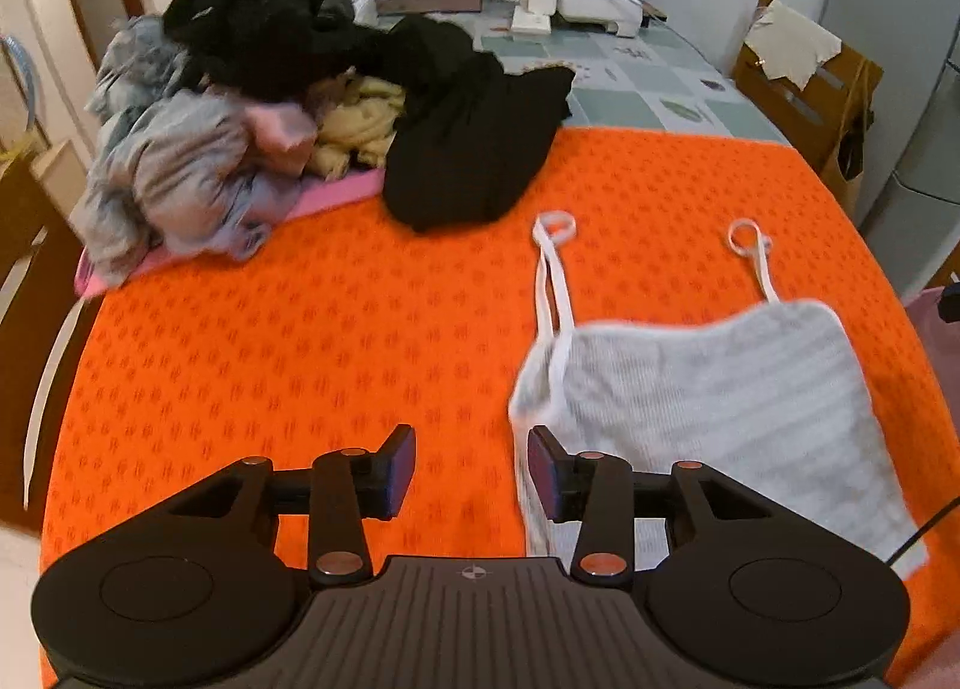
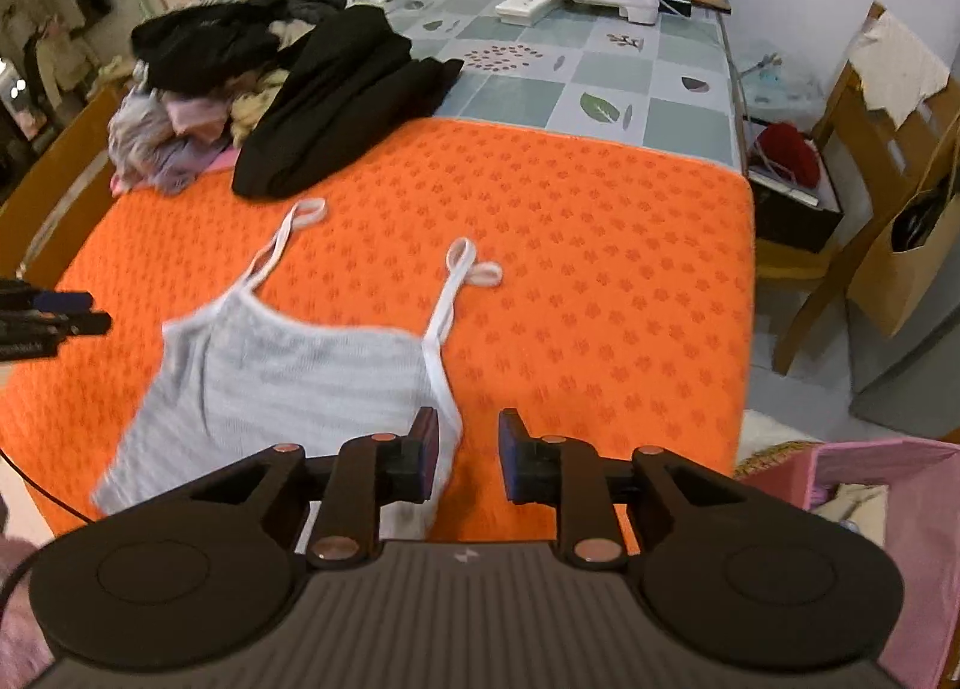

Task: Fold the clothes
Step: 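Grasp a white strap with the right gripper while the left gripper grasps the other strap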

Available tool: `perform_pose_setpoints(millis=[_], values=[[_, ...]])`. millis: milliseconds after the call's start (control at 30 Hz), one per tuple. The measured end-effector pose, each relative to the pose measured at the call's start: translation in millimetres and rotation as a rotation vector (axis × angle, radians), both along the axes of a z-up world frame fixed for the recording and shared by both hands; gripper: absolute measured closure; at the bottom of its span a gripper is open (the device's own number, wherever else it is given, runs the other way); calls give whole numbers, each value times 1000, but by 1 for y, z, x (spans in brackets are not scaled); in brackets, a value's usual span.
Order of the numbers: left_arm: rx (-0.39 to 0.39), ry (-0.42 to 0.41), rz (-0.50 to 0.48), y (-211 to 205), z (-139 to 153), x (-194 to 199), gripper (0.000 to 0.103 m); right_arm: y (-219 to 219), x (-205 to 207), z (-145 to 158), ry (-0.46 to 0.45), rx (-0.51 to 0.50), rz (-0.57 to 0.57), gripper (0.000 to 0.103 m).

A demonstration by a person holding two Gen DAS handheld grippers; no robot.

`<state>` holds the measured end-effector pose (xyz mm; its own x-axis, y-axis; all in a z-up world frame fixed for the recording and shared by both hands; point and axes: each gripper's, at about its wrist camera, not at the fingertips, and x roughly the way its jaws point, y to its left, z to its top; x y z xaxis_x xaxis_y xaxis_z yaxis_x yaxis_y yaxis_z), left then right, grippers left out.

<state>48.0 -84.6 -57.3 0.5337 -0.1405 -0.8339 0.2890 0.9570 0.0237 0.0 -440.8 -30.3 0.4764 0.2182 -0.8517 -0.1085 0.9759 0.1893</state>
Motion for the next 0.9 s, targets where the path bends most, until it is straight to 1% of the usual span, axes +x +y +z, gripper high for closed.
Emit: perform_pose_setpoints(millis=[133,167,200,267,333,367,433,567,700,733,767,833,900], values=[[-12,30,-30,-11,-9,33,46,2,35,-7,4,20,-12,68],[-11,31,-38,-15,-11,40,38,3,44,-10,5,22,-13,68],[-9,32,-45,-18,-13,47,34,4,53,-13,7,24,-13,67],[-11,28,-58,-24,-16,60,17,8,73,-20,13,29,-8,65],[-24,21,-71,-29,-18,72,6,13,92,-28,22,28,2,65],[-33,16,-78,-31,-18,77,4,15,102,-33,27,28,9,65],[-39,15,-89,-34,-19,85,1,19,118,-41,37,27,23,65],[-37,26,-90,-38,-24,95,0,27,148,-59,70,24,59,65],[-36,29,-118,-38,-27,94,0,34,171,-75,102,14,101,66],[-34,30,-116,-38,-27,92,0,35,176,-78,107,7,115,72],[-33,31,-113,-37,-27,91,0,38,180,-82,122,-3,130,76],[-24,31,-111,-36,-26,88,0,41,188,-89,154,-18,157,89],[-8,38,-110,-37,-26,84,0,43,192,-94,179,-28,173,96]])
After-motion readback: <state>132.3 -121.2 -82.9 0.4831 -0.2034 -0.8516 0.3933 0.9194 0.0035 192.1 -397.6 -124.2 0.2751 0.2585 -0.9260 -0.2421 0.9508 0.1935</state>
